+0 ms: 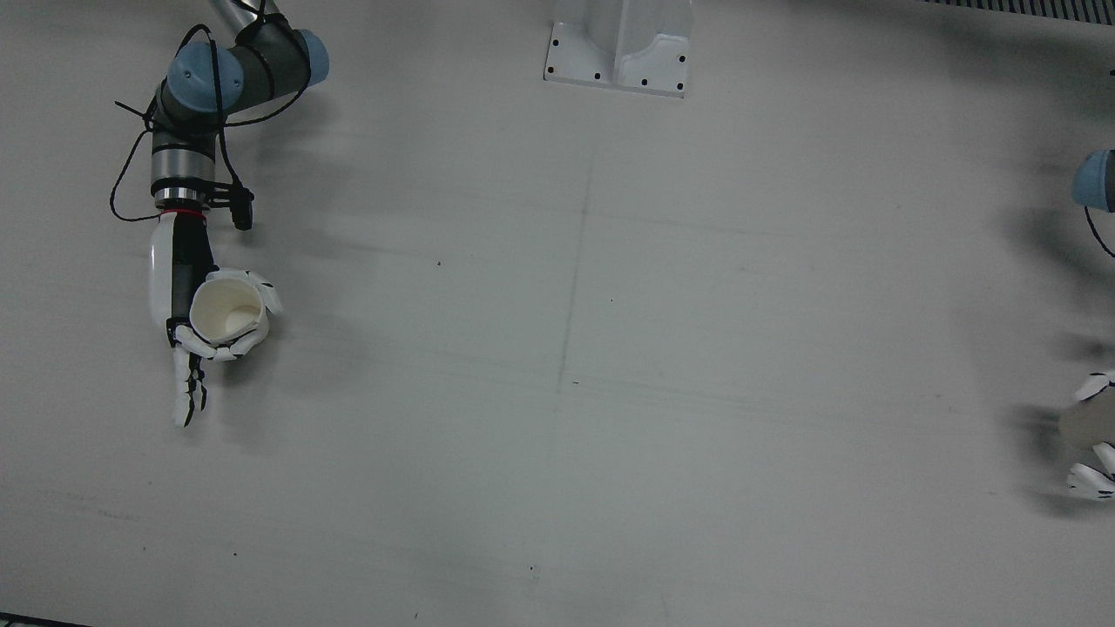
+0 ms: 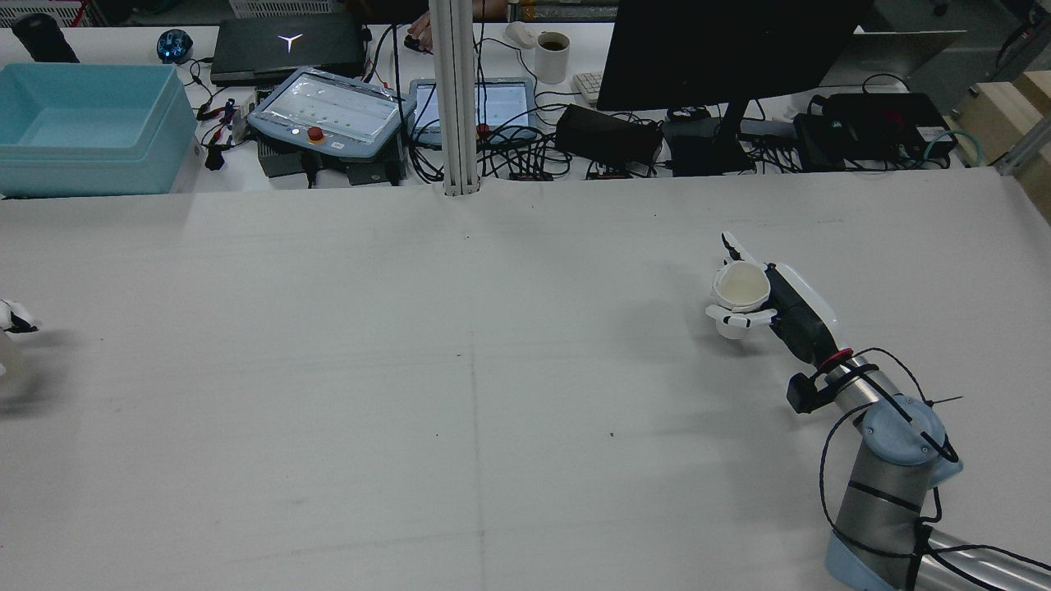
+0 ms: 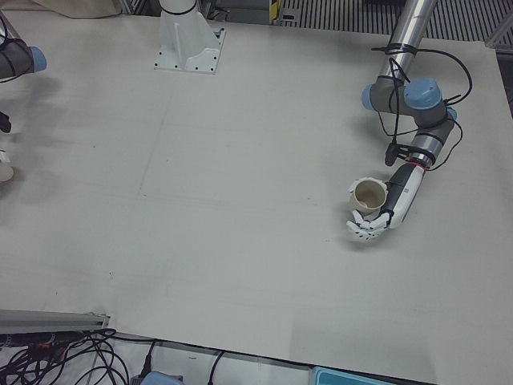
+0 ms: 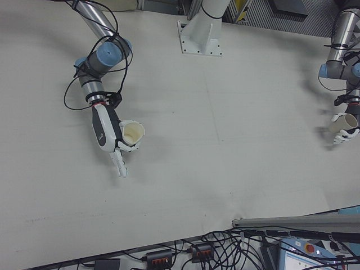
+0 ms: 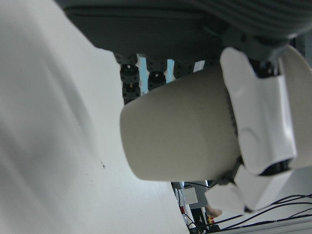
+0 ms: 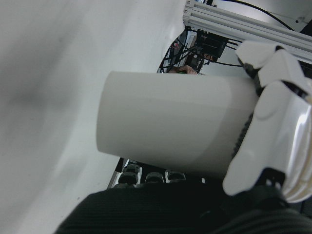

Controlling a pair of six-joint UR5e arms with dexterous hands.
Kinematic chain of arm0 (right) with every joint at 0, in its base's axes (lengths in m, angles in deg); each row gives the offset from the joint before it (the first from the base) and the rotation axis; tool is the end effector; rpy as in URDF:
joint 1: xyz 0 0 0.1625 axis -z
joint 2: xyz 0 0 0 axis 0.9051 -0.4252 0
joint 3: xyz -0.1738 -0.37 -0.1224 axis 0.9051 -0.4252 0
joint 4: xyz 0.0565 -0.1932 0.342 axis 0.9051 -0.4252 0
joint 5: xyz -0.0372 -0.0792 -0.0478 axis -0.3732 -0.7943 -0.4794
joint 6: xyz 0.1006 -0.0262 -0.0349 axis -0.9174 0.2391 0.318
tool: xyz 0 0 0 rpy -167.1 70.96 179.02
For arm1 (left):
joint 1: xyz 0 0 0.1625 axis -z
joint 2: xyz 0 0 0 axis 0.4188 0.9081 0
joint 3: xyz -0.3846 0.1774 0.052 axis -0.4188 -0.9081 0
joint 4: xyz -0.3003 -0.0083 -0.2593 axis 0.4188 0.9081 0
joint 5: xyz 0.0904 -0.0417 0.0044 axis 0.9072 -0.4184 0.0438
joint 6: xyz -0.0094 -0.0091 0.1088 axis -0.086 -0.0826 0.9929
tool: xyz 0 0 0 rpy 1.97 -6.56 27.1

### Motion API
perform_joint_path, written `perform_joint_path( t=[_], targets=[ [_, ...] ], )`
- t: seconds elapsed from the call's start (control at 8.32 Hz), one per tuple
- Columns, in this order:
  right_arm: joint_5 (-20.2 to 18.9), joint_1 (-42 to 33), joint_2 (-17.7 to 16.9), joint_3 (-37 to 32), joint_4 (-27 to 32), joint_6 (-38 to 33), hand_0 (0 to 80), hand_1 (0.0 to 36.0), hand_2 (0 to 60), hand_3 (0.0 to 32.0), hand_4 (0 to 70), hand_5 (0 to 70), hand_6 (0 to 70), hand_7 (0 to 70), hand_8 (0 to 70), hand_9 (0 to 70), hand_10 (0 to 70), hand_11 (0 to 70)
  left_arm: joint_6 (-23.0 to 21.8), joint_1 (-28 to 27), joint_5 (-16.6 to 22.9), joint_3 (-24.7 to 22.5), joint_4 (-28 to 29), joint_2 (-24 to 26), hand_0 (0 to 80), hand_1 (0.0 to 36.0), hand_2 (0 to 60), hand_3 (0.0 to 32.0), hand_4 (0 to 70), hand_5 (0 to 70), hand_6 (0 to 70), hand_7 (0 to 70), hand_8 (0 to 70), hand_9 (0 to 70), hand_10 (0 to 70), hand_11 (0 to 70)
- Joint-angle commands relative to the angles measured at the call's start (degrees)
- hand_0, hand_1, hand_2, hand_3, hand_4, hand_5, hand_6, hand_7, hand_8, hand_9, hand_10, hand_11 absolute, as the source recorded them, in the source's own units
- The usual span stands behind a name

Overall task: Pour water
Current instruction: 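Lift both held cups and bring them toward each other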

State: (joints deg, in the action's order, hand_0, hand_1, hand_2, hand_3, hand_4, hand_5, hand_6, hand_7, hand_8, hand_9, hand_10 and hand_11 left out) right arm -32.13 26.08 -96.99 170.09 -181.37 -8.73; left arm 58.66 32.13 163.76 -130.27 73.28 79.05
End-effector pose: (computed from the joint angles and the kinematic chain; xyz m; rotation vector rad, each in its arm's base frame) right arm -0.3025 -0.4976 0.6205 0.1048 -2.1223 1.7567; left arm 0.1218 -0.4650 0.7617 -0.0799 2.1054 -1.6532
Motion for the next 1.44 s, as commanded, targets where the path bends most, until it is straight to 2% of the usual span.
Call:
perform_joint_path(
  t=[0.0, 0.12, 0.24, 0.36, 0.48, 0.6, 0.72, 0.84, 1.08, 1.32],
  targets=[
    [-0.06, -5.09, 0.17, 7.51, -0.49, 0.75, 53.1, 21.7, 30.0, 0.0, 57.8, 57.8, 3.0, 4.5, 0.0, 0.0, 3.7, 6.4, 0.51, -0.46, 0.64, -4.93, -3.75, 3.66, 54.7, 36.0, 60.0, 0.0, 43.2, 70.0, 35.6, 41.0, 26.2, 36.3, 17.4, 27.4],
    [-0.15, -6.32, 1.04, 8.31, -0.58, 1.63, 54.4, 23.0, 30.8, 0.0, 58.4, 60.7, 4.2, 6.6, 0.0, 0.0, 3.9, 6.9, 0.77, -2.81, 1.86, -6.25, -6.12, 6.90, 54.8, 36.0, 60.0, 0.0, 45.7, 70.0, 36.5, 42.6, 26.4, 36.6, 17.4, 27.4],
    [-0.15, -6.77, 2.00, 8.32, -0.58, 2.77, 55.5, 24.2, 31.2, 0.0, 55.5, 64.1, 5.2, 8.5, 0.0, 0.3, 4.2, 7.4, 1.73, -6.23, 1.87, -9.57, -9.63, 9.46, 54.6, 36.0, 60.0, 0.0, 46.7, 70.0, 37.3, 43.5, 27.0, 37.4, 17.9, 28.1],
    [-0.15, -7.12, 2.88, 8.40, -0.58, 3.65, 56.0, 24.9, 30.8, 0.0, 49.9, 66.5, 5.5, 8.9, 0.1, 0.3, 4.0, 7.3, 1.66, -9.22, 1.70, -10.82, -11.66, 12.62, 54.6, 36.0, 60.0, 0.0, 48.2, 70.0, 38.0, 43.6, 27.5, 37.9, 17.8, 27.9],
    [-0.15, -7.65, 4.11, 8.58, -0.58, 4.18, 56.0, 25.6, 30.5, 0.0, 39.8, 69.5, 5.7, 9.1, 0.1, 0.4, 3.8, 7.2, 1.74, -11.34, 1.69, -11.53, -14.99, 17.26, 53.6, 36.0, 60.0, 0.0, 47.7, 70.0, 37.7, 42.6, 27.4, 37.6, 17.6, 27.6],
    [-0.50, -7.74, 5.17, 10.58, -1.27, 7.14, 56.8, 26.3, 30.0, 0.0, 37.3, 70.0, 5.8, 9.6, 0.1, 0.5, 3.8, 7.3, 1.92, -14.49, 1.61, -12.06, -19.55, 22.70, 53.7, 36.0, 60.0, 0.0, 48.0, 70.0, 37.9, 42.5, 27.5, 37.7, 17.6, 27.5],
    [-0.59, -7.74, 5.70, 15.30, -4.59, 12.22, 57.5, 27.1, 30.0, 0.0, 35.5, 70.0, 5.9, 10.7, 0.1, 0.7, 3.8, 7.4, 1.92, -17.14, 1.43, -11.98, -21.86, 26.15, 53.7, 36.0, 60.0, 0.0, 48.3, 70.0, 38.2, 42.9, 27.4, 37.6, 17.4, 27.3],
    [-0.59, -7.65, 6.57, 17.44, -5.40, 15.66, 58.6, 27.9, 30.0, 0.0, 32.6, 70.0, 6.5, 11.8, 0.3, 0.9, 5.2, 9.7, 2.88, -18.64, 1.43, -11.98, -23.71, 30.01, 53.4, 36.0, 60.0, 0.0, 47.5, 70.0, 37.6, 42.4, 27.1, 37.3, 17.4, 27.3],
    [-0.50, -5.65, 8.07, 17.54, -5.50, 16.57, 57.3, 27.0, 29.6, 0.0, 31.8, 70.0, 6.8, 11.5, 0.3, 0.9, 6.2, 11.0, 4.55, -23.37, 1.34, -11.45, -26.52, 35.91, 53.7, 36.0, 60.0, 0.0, 47.4, 70.0, 37.9, 42.5, 27.4, 37.5, 17.5, 27.4],
    [-0.50, -2.13, 11.49, 18.24, -5.50, 23.84, 57.8, 27.4, 28.9, 0.0, 30.4, 70.0, 6.9, 12.0, 0.3, 1.0, 6.1, 11.0, 8.23, -27.95, 1.34, -11.36, -28.20, 40.49, 54.2, 36.0, 60.0, 0.0, 47.4, 70.0, 38.1, 42.4, 27.6, 37.9, 17.6, 27.7]
  ],
)
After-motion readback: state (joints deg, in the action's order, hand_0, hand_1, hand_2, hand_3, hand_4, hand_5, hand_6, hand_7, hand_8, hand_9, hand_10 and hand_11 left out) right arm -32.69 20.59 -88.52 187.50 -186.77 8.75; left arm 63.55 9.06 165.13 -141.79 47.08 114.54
